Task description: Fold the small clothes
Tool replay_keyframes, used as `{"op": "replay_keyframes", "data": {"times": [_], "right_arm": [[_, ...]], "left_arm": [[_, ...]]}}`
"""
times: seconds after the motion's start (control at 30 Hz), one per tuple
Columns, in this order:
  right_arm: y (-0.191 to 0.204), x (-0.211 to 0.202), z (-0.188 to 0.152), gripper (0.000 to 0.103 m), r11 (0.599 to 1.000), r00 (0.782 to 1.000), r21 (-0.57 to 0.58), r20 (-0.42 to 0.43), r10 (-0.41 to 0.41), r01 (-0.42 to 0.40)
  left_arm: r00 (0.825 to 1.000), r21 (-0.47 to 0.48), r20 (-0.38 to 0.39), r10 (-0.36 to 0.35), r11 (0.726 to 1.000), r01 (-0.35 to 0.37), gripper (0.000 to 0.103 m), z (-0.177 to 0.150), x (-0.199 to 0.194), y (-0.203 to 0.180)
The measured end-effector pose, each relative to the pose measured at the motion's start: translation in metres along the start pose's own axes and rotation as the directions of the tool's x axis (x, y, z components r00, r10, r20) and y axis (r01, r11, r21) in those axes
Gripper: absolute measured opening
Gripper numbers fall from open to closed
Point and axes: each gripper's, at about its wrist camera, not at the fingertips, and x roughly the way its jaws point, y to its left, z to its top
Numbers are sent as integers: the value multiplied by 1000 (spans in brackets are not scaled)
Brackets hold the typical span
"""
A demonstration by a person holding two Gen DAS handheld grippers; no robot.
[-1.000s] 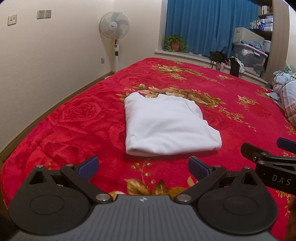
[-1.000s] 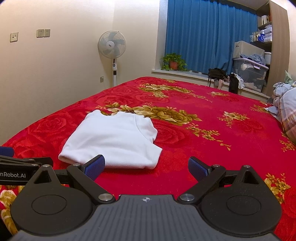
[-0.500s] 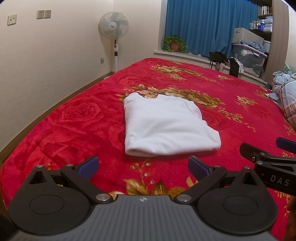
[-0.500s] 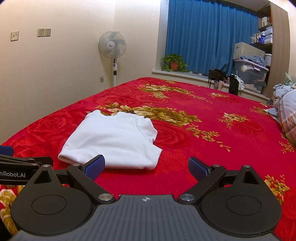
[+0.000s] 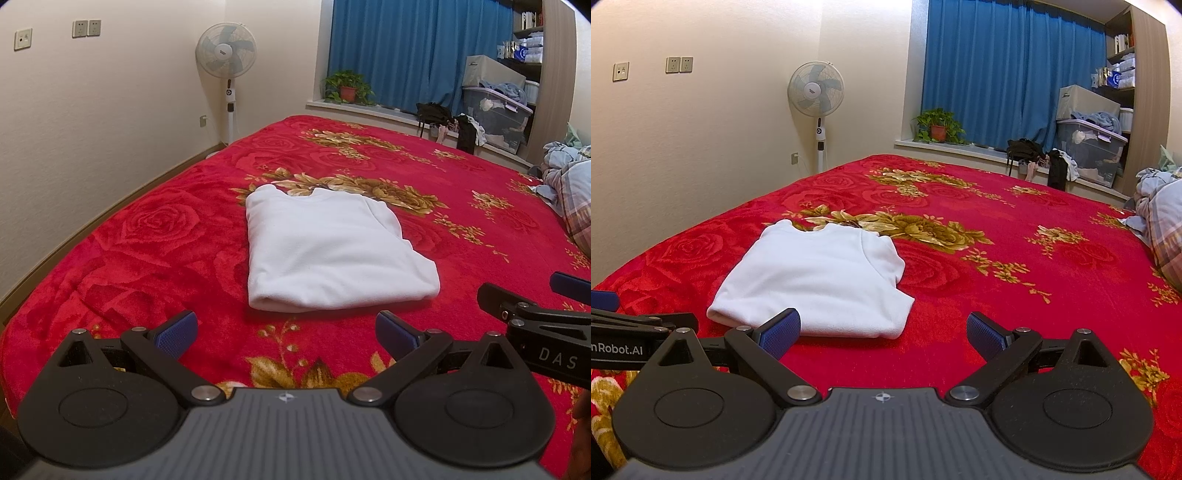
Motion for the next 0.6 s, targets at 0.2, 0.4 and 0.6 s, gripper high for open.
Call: {"op": "replay_keyframes", "data": {"times": [0.2, 0.4, 0.6], "right_arm": [[0, 0, 0, 97, 1000, 1000, 0, -1, 0, 0], [0, 0, 0, 97, 1000, 1000, 0, 0, -1, 1], [-2, -1, 0, 97, 1000, 1000, 2, -3, -1, 1]], "left_arm": [[1000, 0, 0, 0, 1000, 0, 102, 0, 0, 2], [1000, 2, 2, -1, 1000, 1, 102, 0, 0, 2], [1000, 5, 9, -2, 1000, 2, 102, 1, 0, 1]]}}
